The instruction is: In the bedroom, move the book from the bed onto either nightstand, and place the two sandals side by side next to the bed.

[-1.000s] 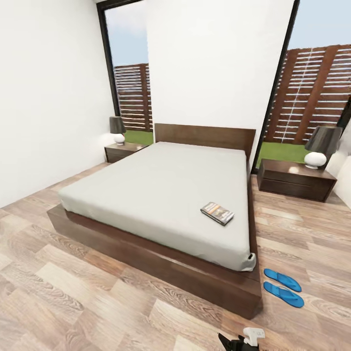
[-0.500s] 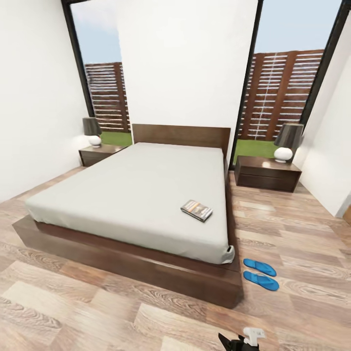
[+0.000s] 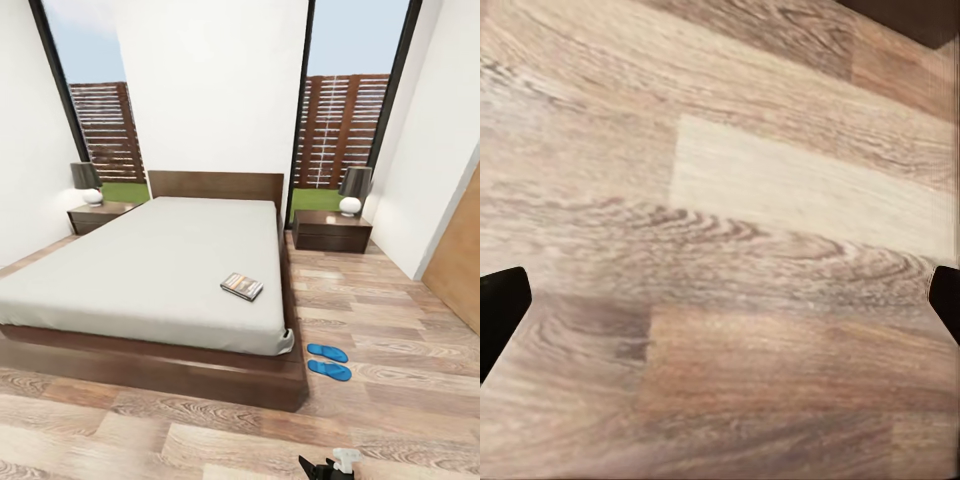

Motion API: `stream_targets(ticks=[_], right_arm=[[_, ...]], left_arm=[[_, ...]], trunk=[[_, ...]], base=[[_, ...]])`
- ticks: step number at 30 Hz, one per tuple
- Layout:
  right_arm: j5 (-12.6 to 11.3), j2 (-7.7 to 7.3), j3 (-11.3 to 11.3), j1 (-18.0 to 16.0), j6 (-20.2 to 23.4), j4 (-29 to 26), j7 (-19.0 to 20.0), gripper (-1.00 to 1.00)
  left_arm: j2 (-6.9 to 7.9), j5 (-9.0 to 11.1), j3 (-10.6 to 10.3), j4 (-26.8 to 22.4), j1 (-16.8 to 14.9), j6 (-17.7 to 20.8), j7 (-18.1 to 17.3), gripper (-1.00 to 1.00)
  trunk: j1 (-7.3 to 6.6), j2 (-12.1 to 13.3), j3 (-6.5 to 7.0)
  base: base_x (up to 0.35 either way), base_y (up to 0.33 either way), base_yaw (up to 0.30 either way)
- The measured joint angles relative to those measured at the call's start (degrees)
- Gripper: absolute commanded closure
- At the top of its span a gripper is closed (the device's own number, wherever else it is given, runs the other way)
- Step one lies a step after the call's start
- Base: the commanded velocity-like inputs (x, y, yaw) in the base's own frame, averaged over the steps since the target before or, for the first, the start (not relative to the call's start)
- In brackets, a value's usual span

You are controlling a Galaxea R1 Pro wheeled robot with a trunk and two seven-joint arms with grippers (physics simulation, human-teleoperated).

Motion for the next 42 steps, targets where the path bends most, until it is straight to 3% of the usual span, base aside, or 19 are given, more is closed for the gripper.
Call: stream_targets(ticks=[15, 42], right_arm=[[0.01, 0.03, 0.0, -0.01, 0.0, 0.01, -0.08, -1.0], [0.01, 0.05, 0.0, -0.01, -0.08, 0.01, -0.19, -1.0]], left_arm=[[0.0, 0.01, 0.01, 0.03, -0.01, 0.0, 0.0, -1.0], [0.01, 0.02, 0.0, 0.02, 0.01, 0.0, -0.01, -1.0]], trunk=[[0.0, 0.0, 0.0], [0.0, 0.0, 0.0]], base=[[0.0, 0.0, -0.26], [0.0, 0.0, -0.006]])
